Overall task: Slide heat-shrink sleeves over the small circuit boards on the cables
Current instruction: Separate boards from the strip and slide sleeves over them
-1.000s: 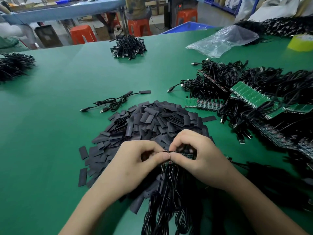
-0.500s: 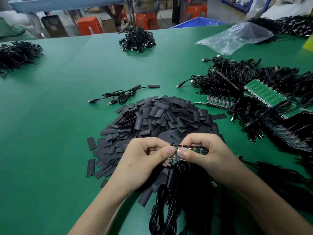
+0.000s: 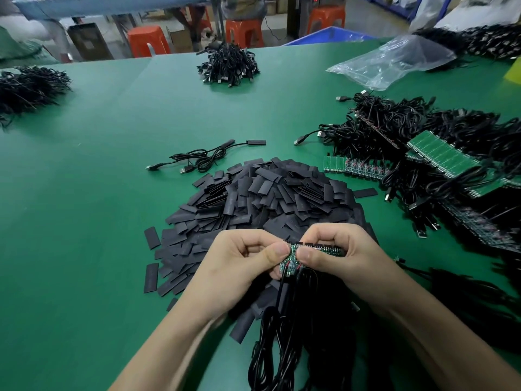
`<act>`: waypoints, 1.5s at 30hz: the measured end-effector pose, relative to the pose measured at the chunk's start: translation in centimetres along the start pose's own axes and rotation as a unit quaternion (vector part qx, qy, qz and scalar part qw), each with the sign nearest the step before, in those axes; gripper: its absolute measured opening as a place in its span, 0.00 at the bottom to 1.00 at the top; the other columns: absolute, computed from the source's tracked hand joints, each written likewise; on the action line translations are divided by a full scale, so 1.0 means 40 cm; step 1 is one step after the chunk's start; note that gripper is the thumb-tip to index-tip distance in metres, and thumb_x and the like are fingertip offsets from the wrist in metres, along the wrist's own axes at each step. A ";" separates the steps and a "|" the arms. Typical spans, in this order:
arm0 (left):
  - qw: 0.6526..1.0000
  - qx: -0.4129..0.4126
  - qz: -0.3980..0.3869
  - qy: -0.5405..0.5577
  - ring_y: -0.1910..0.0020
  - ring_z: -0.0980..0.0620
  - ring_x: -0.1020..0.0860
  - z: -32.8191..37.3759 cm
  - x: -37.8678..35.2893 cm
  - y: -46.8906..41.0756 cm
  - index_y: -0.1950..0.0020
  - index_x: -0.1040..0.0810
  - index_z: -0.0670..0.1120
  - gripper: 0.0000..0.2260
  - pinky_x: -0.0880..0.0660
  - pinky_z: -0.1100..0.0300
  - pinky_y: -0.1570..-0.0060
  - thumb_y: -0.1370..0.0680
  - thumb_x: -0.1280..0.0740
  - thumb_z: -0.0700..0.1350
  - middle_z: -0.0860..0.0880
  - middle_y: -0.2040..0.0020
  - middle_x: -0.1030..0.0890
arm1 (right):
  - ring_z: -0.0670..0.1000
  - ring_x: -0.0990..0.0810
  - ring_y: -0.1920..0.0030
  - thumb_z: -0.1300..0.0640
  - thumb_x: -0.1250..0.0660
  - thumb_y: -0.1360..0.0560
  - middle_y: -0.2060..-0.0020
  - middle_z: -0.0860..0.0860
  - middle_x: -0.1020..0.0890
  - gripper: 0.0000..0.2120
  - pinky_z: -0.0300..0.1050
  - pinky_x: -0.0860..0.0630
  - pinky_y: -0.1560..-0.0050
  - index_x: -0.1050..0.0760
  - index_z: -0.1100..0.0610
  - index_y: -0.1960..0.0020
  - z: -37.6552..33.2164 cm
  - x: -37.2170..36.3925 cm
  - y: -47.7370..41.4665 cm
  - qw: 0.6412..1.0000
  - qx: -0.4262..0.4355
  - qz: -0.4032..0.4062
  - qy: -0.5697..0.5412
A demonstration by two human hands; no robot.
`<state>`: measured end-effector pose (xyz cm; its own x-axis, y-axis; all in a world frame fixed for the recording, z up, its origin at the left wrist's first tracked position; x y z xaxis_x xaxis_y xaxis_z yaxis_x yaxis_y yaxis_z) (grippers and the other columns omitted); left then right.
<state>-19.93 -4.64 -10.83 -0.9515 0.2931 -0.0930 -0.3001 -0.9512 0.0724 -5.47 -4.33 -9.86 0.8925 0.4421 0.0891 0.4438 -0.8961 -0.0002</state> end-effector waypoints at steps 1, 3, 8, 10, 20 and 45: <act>1.000 0.002 -0.001 0.003 0.69 0.55 0.23 -0.001 0.000 0.000 0.60 0.14 0.46 0.06 0.26 0.67 0.64 0.26 0.24 0.48 0.47 0.67 0.18 | 0.44 0.19 0.60 0.53 0.27 0.23 0.62 0.49 0.15 0.07 0.35 0.24 0.52 0.18 0.52 0.59 0.002 0.000 0.000 1.000 -0.001 -0.001 0.002; 1.000 0.006 -0.001 0.011 0.69 0.55 0.23 -0.003 0.001 0.001 0.60 0.13 0.46 0.06 0.26 0.67 0.64 0.27 0.24 0.48 0.46 0.67 0.18 | 0.44 0.19 0.59 0.52 0.28 0.24 0.62 0.49 0.15 0.06 0.35 0.24 0.52 0.17 0.53 0.59 0.005 0.000 0.000 1.000 -0.003 0.000 0.000; 1.000 0.010 -0.001 0.024 0.69 0.54 0.23 -0.006 0.000 0.002 0.60 0.13 0.45 0.06 0.25 0.67 0.64 0.27 0.25 0.47 0.45 0.67 0.18 | 0.42 0.19 0.61 0.54 0.28 0.24 0.63 0.47 0.15 0.05 0.33 0.25 0.54 0.17 0.52 0.59 0.006 -0.002 -0.001 1.000 0.005 -0.010 -0.018; 1.000 0.008 -0.002 0.031 0.69 0.54 0.23 -0.005 0.000 0.003 0.60 0.13 0.44 0.08 0.25 0.67 0.64 0.29 0.25 0.49 0.45 0.67 0.18 | 0.43 0.19 0.61 0.54 0.28 0.24 0.62 0.48 0.15 0.05 0.33 0.25 0.54 0.17 0.52 0.59 0.005 -0.002 -0.002 1.000 0.009 -0.010 -0.019; 0.998 0.030 0.006 0.063 0.68 0.53 0.23 -0.014 -0.004 0.005 0.57 0.13 0.43 0.11 0.25 0.65 0.65 0.31 0.24 0.51 0.44 0.65 0.18 | 0.51 0.21 0.61 0.53 0.27 0.25 0.62 0.55 0.16 0.06 0.43 0.25 0.56 0.17 0.55 0.58 0.010 -0.008 -0.004 0.998 0.001 -0.007 -0.064; 0.814 -0.159 0.252 -0.499 0.46 0.51 0.24 0.069 0.153 0.003 0.39 0.15 0.51 0.11 0.27 0.55 0.44 0.21 0.28 0.46 0.55 0.47 0.18 | 0.51 0.20 0.65 0.41 0.34 0.22 0.68 0.49 0.21 0.15 0.45 0.20 0.58 0.22 0.49 0.61 -0.047 0.012 0.010 0.969 0.106 0.063 -0.212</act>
<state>-25.98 -2.67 -8.66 -0.5779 -0.3599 0.7324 0.0262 -0.9052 -0.4241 -4.99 -4.55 -7.92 0.8728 0.3470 -0.3433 0.2957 -0.9354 -0.1937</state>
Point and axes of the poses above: each hand's wrist, its own y-axis away from the middle knuckle, its own x-axis out of the back of the hand, z = x × y, the point moved 8 cm from there along -y, towards the middle knuckle
